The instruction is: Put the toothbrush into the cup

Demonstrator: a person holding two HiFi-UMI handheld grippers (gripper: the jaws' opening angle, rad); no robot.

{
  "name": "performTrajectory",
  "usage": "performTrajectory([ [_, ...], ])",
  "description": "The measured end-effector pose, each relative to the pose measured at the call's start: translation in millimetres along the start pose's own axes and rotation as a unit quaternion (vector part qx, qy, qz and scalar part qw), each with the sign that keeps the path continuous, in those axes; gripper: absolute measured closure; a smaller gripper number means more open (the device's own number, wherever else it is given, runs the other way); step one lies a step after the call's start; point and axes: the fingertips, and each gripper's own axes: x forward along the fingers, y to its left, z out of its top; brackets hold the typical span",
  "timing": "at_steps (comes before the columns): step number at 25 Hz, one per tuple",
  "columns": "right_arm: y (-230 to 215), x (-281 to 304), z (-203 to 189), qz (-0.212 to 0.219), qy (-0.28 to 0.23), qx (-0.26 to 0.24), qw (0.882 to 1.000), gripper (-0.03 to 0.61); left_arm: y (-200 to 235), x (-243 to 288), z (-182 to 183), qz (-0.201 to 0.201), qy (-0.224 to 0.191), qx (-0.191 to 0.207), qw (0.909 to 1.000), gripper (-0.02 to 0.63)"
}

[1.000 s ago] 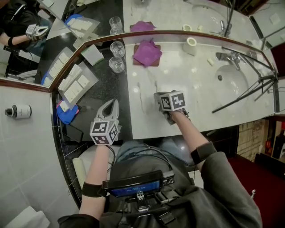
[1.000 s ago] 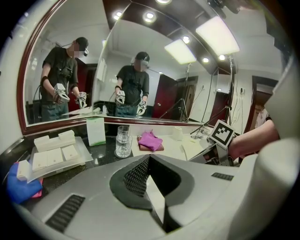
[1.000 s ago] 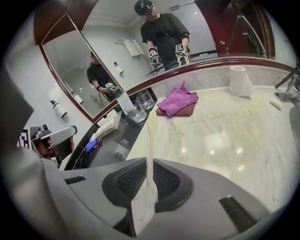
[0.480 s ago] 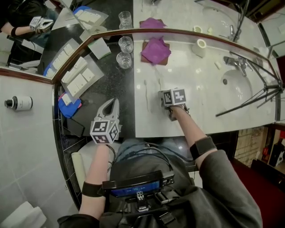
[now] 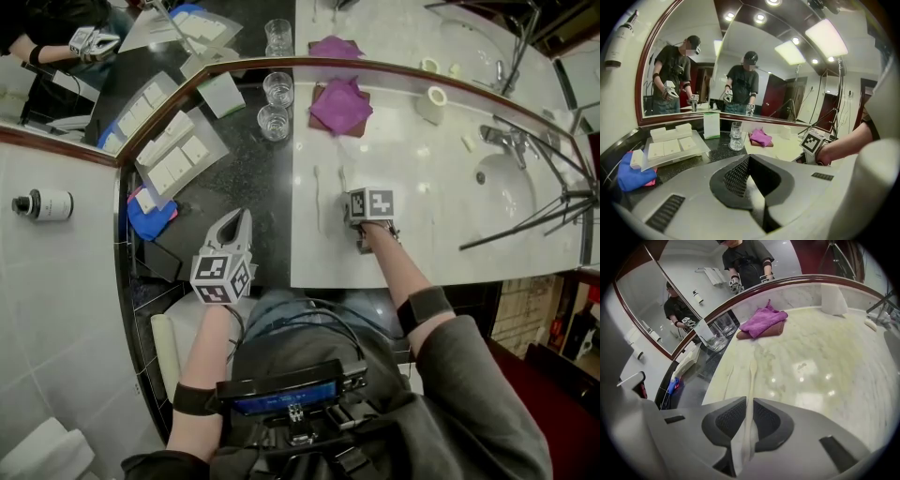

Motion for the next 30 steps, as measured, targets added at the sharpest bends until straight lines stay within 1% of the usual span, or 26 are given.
performTrajectory([
  [5, -6, 3, 1, -0.022, -0.002, -0.008, 1.0, 0.495, 3, 0, 0, -0.001, 0.003, -0.003, 1.0, 0.611],
  [10, -1, 4, 2, -0.012, -0.005, -0.013, 1.0, 0.435, 4, 3, -3, -0.001, 0.003, -0.004, 1.0, 0.611],
  [20, -4, -13, 6, -0.01, -0.025, -0.029, 0.999, 0.43, -6, 8, 1, -0.007, 0.0, -0.003, 1.0, 0.611],
  [23, -3, -30, 13, -0.003, -0.045, -0.039, 0.998, 0.431, -15, 9, 6, -0.009, -0.006, -0.003, 0.9999, 0.611],
  [25, 0, -45, 23, 0.006, -0.067, -0.049, 0.997, 0.433, -21, 9, 10, -0.01, -0.012, -0.002, 0.9999, 0.611],
  [28, 5, -70, 42, 0.024, -0.107, -0.077, 0.991, 0.438, -30, 7, 15, -0.009, -0.019, 0.001, 0.9998, 0.611],
  [30, 8, -89, 55, 0.033, -0.133, -0.097, 0.986, 0.475, -35, 6, 17, -0.007, -0.024, 0.002, 0.9997, 0.611],
])
